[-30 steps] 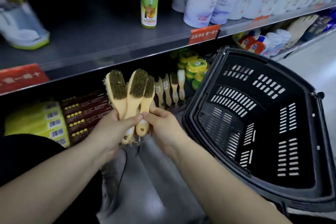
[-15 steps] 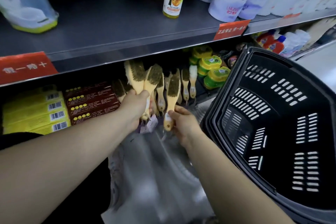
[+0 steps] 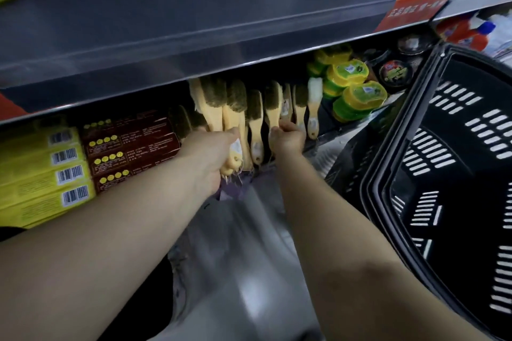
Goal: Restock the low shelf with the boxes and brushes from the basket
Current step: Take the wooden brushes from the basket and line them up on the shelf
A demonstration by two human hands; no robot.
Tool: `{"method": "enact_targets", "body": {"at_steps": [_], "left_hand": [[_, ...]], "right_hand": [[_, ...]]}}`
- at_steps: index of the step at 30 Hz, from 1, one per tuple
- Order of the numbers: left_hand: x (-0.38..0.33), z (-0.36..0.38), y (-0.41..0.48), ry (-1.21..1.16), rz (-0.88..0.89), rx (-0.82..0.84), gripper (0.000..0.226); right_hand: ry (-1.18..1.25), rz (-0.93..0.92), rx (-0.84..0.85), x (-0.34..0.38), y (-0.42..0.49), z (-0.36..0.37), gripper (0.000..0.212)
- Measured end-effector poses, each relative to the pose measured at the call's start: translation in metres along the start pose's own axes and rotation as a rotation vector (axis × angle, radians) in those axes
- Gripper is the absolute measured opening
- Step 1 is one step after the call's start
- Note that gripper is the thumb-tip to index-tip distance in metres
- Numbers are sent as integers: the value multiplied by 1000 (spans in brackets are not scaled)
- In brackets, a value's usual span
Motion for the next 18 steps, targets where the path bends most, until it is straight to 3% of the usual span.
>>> {"method": "enact_targets", "body": {"at_steps": [9,18], "left_hand": [[-8,19,3,-34,11,31,33],[-3,25,1,-47,7,14,9]], "right_hand": [[-72,-96,-8,-12,16,3,23],[59,-177,-24,19,-13,-18,24]]}}
Point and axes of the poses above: each hand's wrist, its own y-axis towards the middle knuckle, its own z-axis out of the palm, x = y × z, the point moved 10 cm from there along y, towards the middle knuckle, and after that the axes turned 5 degrees about -y, right-handed, at the moved point
